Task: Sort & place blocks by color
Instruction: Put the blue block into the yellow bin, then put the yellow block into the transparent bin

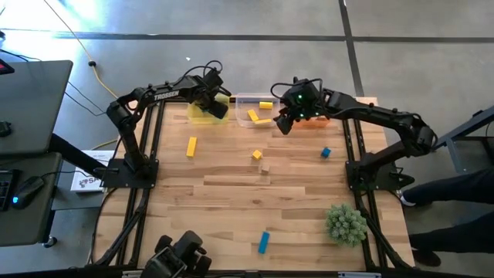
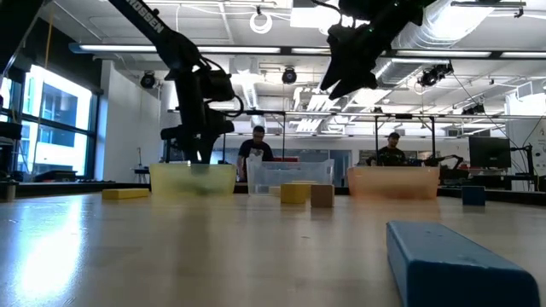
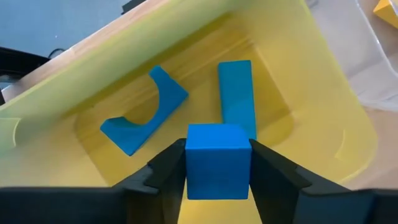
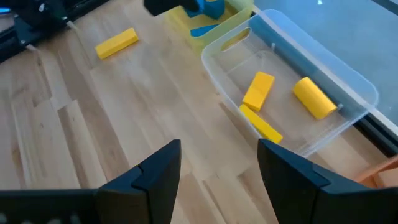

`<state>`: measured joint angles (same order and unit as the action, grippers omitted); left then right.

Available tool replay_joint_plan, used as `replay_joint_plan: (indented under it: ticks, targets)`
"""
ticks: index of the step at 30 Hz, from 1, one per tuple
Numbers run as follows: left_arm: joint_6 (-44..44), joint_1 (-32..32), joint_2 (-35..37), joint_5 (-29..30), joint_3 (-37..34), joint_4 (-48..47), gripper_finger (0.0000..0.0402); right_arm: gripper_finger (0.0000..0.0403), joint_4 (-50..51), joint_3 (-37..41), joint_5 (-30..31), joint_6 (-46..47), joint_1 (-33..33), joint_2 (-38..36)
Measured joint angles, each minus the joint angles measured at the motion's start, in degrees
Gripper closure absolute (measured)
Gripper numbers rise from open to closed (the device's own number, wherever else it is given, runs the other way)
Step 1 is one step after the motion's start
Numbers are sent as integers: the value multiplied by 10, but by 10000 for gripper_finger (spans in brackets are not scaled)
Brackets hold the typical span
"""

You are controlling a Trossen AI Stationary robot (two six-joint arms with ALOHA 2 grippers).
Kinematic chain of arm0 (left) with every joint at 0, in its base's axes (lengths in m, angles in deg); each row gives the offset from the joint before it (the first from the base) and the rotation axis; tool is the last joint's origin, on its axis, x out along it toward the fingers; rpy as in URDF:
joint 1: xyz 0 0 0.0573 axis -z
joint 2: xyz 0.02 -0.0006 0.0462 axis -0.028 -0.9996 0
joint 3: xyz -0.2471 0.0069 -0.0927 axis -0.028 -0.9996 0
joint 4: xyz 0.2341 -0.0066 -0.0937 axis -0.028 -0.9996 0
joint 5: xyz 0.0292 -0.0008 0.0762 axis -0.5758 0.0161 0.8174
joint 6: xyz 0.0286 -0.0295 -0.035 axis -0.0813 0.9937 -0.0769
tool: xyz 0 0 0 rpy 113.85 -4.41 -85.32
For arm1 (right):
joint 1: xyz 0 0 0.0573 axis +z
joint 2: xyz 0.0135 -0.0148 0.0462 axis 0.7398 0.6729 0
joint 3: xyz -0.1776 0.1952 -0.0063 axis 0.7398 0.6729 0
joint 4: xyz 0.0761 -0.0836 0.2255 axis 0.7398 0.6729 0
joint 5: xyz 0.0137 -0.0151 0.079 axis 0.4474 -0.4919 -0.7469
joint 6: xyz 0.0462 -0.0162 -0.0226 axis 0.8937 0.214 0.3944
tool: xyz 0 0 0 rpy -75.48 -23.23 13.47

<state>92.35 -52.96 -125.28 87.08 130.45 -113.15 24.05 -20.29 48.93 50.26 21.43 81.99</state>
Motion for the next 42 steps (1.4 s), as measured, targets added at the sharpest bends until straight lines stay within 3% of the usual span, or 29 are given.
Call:
replay_joint_plan:
  ticks: [10, 15, 22, 38, 42]
  targets:
    - [-13, 0, 7, -15, 0, 1, 201, 203, -1, 0, 38, 56, 45, 0]
    - [-20, 1, 28, -45, 0, -1, 199, 203, -2, 0, 79, 82, 74, 9]
    - [-31, 2, 81, -100, 0, -15, 201, 203, -23, 0, 81, 117, 106, 48]
    - [-31, 72, 212, -99, 1, -95, 200, 203, -29, 0, 72, 210, 143, 172]
    - [-31, 91, 235, -98, 1, -113, 201, 186, -39, 0, 66, 211, 146, 194]
